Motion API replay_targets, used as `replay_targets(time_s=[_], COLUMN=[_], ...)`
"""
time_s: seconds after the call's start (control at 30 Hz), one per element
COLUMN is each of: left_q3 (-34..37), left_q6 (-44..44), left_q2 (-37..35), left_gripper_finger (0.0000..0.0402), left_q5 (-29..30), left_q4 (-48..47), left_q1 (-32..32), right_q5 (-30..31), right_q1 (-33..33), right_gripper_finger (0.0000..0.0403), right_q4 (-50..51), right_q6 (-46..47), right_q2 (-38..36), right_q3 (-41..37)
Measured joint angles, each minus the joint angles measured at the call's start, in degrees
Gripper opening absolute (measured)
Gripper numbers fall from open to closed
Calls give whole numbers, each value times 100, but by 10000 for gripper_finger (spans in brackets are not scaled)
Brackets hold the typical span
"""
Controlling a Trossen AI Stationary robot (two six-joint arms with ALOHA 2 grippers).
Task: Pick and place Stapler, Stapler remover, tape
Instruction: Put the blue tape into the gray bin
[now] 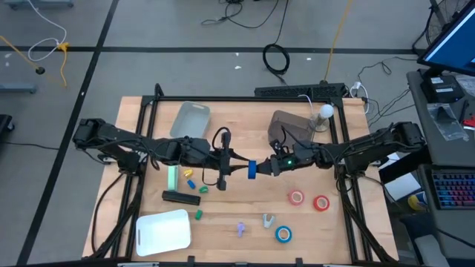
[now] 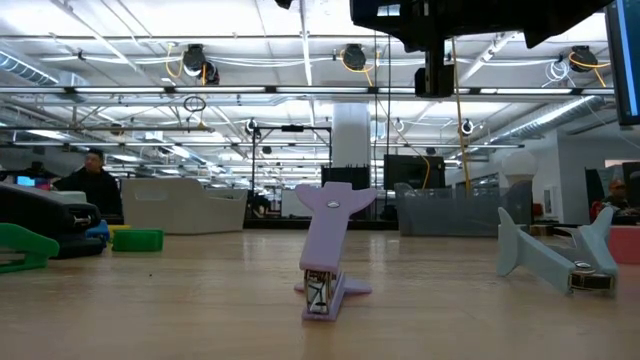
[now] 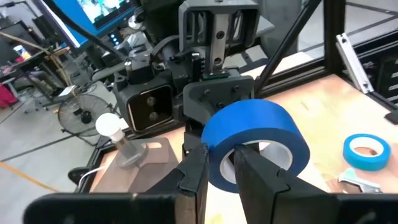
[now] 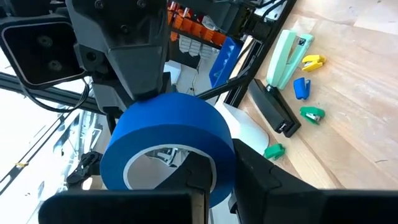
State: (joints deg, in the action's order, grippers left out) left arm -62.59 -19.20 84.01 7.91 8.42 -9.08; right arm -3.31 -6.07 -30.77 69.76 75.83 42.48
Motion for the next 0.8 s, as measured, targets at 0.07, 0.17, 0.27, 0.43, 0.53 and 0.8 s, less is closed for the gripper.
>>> replay_targets(time_s=[0.07,0.17,0.27,0.43,0.53,0.8], left_q3=[0,0,0,0,1,2], left_q6=[7,-11,-111,-170,-276,-314], left_q2=[0,0,0,204,377,395], left_gripper_finger=[79,79,79,79,79,79], left_q5=[-43,-91,-206,-396,-492,-490], left_q4=[7,35,111,410,660,646], left_q1=[0,0,1,-18,-35,-33], right_q5=[-2,-4,-23,-128,-177,-83], right_q1=[4,7,7,32,33,28], right_gripper_finger=[34,34,34,34,34,34], right_q4=[2,1,-31,-48,-7,-15], right_q6=[0,0,1,21,22,26], right_q2=[0,0,0,-7,-8,-2], right_q3=[0,0,0,-13,-14,-22])
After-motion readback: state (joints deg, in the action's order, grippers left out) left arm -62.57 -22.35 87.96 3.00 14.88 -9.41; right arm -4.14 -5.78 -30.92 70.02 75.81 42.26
